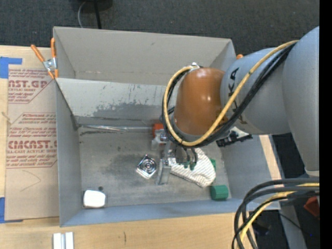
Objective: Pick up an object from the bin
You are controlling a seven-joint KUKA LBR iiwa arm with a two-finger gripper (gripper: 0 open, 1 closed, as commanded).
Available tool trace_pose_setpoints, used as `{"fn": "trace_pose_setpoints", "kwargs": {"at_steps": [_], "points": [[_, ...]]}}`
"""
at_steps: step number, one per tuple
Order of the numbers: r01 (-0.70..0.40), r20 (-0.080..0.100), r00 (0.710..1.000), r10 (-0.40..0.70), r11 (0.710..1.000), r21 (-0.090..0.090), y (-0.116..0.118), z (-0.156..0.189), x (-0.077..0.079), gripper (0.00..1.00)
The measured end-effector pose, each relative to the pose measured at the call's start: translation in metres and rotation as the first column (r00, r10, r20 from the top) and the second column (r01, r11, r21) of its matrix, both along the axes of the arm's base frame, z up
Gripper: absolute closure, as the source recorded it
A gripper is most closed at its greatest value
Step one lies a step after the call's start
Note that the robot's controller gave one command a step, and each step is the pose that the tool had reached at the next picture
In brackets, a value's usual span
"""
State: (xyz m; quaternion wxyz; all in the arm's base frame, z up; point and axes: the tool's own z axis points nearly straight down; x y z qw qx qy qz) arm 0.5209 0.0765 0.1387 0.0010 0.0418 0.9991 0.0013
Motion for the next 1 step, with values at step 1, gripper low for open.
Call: {"fn": "trace_pose_setpoints", "kwargs": {"at_steps": [1], "points": [[0.078, 0.004, 0.997, -0.078, 0.997, 0.001, 0.0026, -0.0301, 0.0128, 0.00]]}}
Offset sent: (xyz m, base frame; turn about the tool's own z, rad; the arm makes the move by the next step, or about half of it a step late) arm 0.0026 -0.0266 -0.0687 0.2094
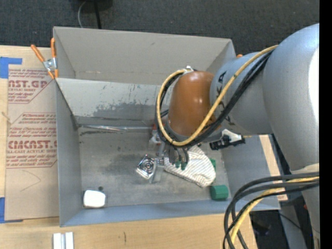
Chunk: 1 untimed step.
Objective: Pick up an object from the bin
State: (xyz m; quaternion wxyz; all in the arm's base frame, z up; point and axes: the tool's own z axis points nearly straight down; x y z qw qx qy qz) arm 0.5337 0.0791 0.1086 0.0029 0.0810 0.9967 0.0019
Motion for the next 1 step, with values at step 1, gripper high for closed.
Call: {"fn": "trace_pose_setpoints", "kwargs": {"at_steps": [1], "points": [[0.062, -0.003, 0.998, -0.062, 0.998, 0.001, -0.0131, -0.0232, -0.0044, 0.00]]}}
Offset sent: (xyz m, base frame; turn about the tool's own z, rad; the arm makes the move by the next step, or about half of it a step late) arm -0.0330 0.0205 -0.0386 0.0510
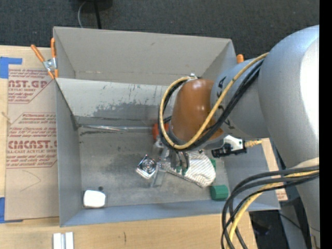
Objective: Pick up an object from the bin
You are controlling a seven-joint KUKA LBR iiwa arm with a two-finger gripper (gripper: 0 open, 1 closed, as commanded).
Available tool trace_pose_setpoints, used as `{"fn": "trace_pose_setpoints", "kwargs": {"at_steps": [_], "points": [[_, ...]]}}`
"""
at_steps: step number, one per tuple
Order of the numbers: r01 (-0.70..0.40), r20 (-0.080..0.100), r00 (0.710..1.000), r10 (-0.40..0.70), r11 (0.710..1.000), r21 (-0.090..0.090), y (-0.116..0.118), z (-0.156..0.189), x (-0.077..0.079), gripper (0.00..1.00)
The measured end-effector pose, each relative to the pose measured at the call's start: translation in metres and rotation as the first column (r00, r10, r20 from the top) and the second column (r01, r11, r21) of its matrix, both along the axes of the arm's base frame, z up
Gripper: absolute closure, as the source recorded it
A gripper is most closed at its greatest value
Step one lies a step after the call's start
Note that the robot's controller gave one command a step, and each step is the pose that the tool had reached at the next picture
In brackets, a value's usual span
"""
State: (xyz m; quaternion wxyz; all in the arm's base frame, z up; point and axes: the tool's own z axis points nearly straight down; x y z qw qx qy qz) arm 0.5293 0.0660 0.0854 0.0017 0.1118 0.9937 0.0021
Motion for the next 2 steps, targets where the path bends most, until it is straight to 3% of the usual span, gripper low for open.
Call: {"fn": "trace_pose_setpoints", "kwargs": {"at_steps": [1, 2], "points": [[0.059, -0.001, 0.998, -0.059, 0.998, -0.003, 0.007, -0.009, -0.014, 0.00], [-0.030, 0.001, 1.000, 0.030, 1.000, -0.001, 0.032, -0.010, -0.018, 0.00]]}}
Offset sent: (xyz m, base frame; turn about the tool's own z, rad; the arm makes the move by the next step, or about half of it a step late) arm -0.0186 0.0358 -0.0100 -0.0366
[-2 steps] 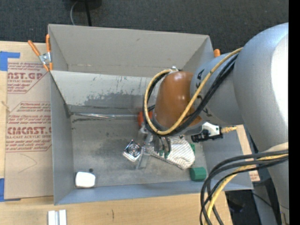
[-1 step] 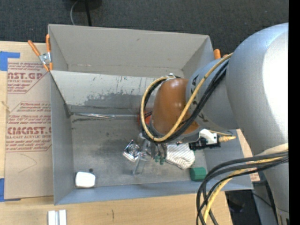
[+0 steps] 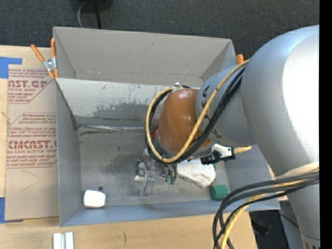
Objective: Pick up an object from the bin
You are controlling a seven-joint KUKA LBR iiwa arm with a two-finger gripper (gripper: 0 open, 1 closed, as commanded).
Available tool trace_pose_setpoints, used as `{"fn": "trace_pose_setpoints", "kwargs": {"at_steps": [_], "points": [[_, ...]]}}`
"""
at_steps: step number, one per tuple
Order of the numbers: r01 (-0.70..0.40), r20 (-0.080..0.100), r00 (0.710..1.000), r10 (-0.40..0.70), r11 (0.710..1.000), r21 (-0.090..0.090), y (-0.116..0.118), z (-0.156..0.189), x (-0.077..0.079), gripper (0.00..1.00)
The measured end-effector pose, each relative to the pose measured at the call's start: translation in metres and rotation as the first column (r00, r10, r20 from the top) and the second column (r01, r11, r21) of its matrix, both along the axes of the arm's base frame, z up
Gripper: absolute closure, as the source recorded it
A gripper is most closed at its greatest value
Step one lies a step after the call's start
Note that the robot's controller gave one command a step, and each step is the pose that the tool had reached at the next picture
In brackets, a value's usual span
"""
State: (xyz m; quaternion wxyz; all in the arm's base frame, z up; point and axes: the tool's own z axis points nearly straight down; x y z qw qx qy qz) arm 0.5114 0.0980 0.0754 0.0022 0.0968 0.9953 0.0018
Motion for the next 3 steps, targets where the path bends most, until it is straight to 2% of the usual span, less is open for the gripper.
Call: {"fn": "trace_pose_setpoints", "kwargs": {"at_steps": [2, 3], "points": [[-0.012, 0.000, 1.000, 0.012, 1.000, 0.000, -0.003, 0.008, -0.005, 0.00], [0.033, 0.000, 0.999, -0.033, 0.999, 0.000, 0.000, -0.004, -0.014, 1.00]]}}
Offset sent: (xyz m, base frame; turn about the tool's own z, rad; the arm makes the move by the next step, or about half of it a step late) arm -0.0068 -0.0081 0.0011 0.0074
